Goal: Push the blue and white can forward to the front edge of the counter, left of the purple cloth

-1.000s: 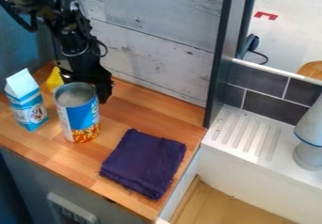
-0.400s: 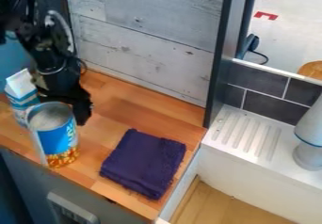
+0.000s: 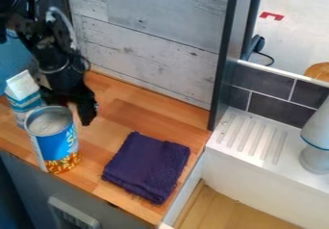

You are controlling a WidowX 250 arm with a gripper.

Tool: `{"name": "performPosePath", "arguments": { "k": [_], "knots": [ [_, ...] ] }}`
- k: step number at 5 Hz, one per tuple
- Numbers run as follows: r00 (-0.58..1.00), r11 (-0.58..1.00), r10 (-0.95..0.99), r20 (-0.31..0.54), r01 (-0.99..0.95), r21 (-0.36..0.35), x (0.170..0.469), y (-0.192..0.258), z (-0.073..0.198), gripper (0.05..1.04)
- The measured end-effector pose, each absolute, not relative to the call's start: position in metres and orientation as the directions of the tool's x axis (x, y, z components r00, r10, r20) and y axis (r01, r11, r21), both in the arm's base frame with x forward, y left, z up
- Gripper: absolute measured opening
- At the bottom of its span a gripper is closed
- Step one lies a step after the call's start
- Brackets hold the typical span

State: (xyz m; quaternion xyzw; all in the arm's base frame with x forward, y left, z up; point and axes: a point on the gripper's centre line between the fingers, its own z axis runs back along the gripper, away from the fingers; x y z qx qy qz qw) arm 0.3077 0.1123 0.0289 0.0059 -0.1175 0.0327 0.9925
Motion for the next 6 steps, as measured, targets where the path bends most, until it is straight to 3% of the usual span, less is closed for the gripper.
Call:
{"name": "performPosePath", "arguments": {
  "k": [2, 3, 4, 5, 6],
  "knots": [
    [0.909, 0.995, 0.098, 0.404, -0.089, -0.043, 0.367, 0.109, 0.074, 1.001],
    [0.935, 0.995, 0.086, 0.345, -0.065, -0.072, 0.369, 0.102, 0.094, 1.001],
    [0.956, 0.997, 0.074, 0.283, -0.062, -0.051, 0.342, 0.099, 0.129, 1.001],
    [0.967, 0.996, 0.085, 0.24, -0.083, -0.017, 0.296, 0.101, 0.164, 1.001],
    [0.96, 0.995, 0.089, 0.266, -0.097, 0.016, 0.258, 0.106, 0.191, 1.001]
  ]
}}
